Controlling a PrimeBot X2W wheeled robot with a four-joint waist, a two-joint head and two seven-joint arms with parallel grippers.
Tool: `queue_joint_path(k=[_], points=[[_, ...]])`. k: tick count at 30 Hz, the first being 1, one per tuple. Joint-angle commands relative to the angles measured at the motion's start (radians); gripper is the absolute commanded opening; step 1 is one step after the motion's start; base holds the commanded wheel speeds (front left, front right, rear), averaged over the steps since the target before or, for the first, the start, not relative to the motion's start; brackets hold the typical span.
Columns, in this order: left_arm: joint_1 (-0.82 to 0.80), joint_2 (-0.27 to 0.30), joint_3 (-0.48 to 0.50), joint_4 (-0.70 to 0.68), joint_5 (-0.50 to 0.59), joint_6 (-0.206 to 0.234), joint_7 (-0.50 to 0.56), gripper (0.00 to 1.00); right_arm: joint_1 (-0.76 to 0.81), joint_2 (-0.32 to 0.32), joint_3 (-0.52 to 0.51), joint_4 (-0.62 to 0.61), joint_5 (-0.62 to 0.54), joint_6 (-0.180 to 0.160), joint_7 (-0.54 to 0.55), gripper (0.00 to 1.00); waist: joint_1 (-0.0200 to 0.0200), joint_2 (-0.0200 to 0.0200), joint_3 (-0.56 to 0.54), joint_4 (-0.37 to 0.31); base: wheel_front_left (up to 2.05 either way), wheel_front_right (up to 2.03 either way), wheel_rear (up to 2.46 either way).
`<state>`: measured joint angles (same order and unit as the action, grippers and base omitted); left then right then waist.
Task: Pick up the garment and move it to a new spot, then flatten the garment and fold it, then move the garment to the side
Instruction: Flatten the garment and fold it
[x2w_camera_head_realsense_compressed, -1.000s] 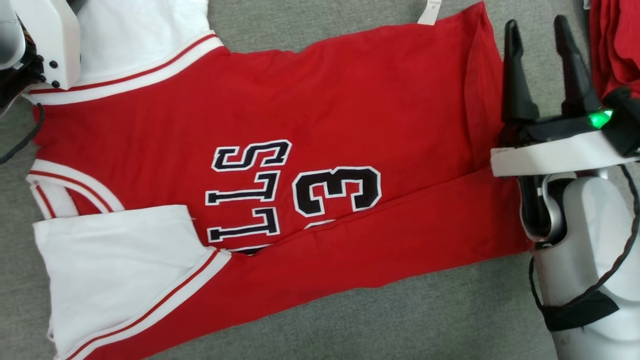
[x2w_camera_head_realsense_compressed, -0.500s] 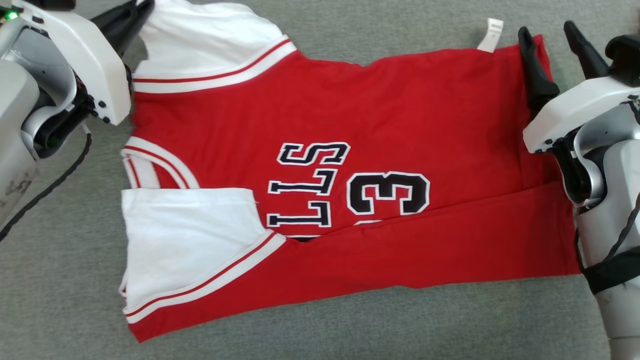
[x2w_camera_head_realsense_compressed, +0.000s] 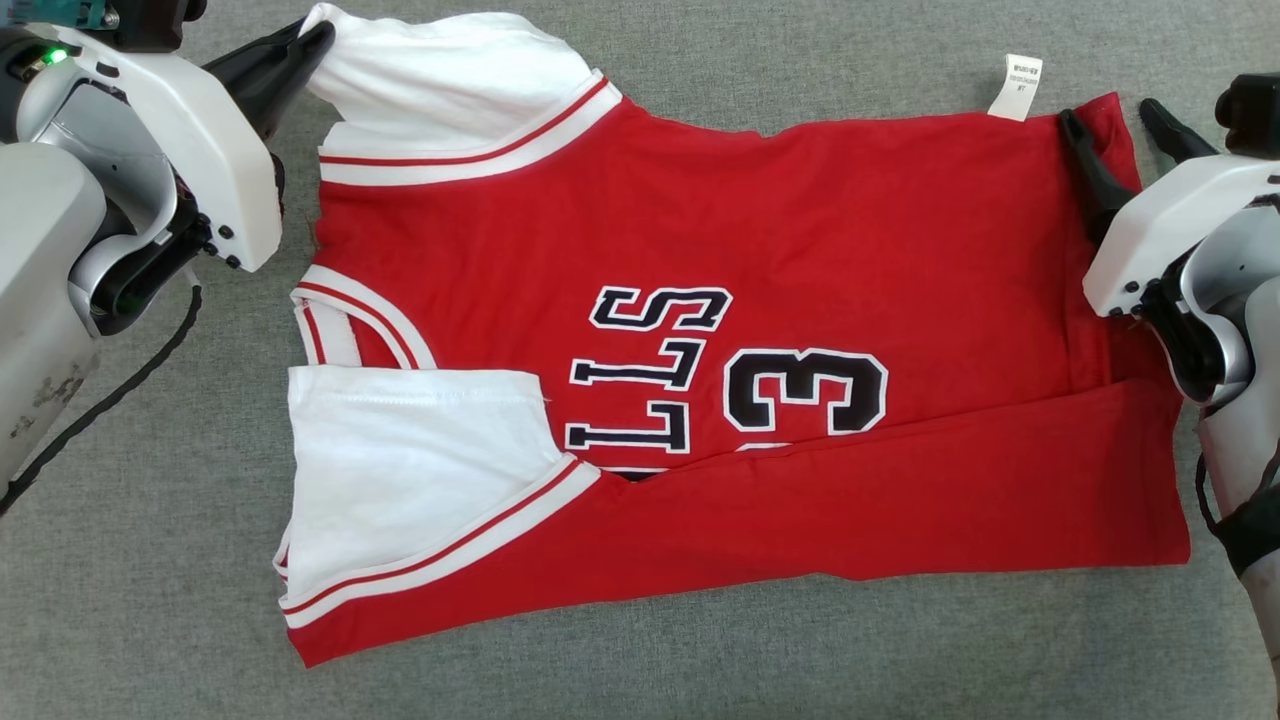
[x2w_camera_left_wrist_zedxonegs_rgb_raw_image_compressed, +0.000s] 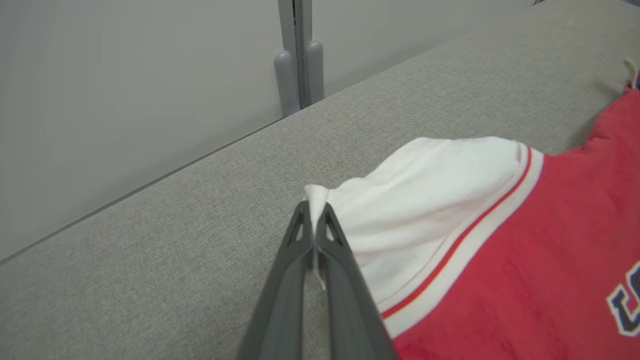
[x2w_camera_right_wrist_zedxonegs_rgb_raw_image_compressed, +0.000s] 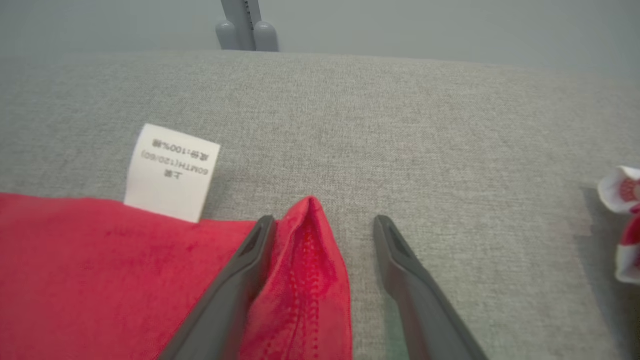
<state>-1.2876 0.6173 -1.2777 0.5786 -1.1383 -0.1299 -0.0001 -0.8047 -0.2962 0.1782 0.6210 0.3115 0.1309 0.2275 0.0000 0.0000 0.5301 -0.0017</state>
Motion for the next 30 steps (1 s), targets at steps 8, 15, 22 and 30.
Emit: queue_joint_path(k=[8,15,22,30], points=[[0.004,0.007,-0.001,0.034,-0.003,0.000,-0.007,0.00,-0.020,-0.026,0.013,0.050,0.028,-0.001,-0.008,0.00,0.0000,0.0000,-0.004,-0.002,0.00,0.00,0.00],[-0.026,-0.015,-0.001,0.117,-0.003,0.000,-0.059,0.00,-0.059,-0.021,-0.029,0.076,0.026,-0.001,-0.059,0.00,0.0000,0.0000,-0.004,0.006,0.00,0.00,0.00],[-0.072,-0.055,0.014,0.203,0.012,0.000,-0.156,0.00,-0.114,-0.007,-0.053,0.093,0.044,-0.001,-0.130,0.00,0.0000,0.0000,0.014,0.018,0.00,0.00,0.00],[-0.081,-0.133,0.025,0.294,0.040,0.002,-0.238,0.00,-0.160,0.008,-0.045,0.136,0.027,-0.001,-0.237,0.00,0.0000,0.0000,0.026,0.046,0.00,0.00,0.00]])
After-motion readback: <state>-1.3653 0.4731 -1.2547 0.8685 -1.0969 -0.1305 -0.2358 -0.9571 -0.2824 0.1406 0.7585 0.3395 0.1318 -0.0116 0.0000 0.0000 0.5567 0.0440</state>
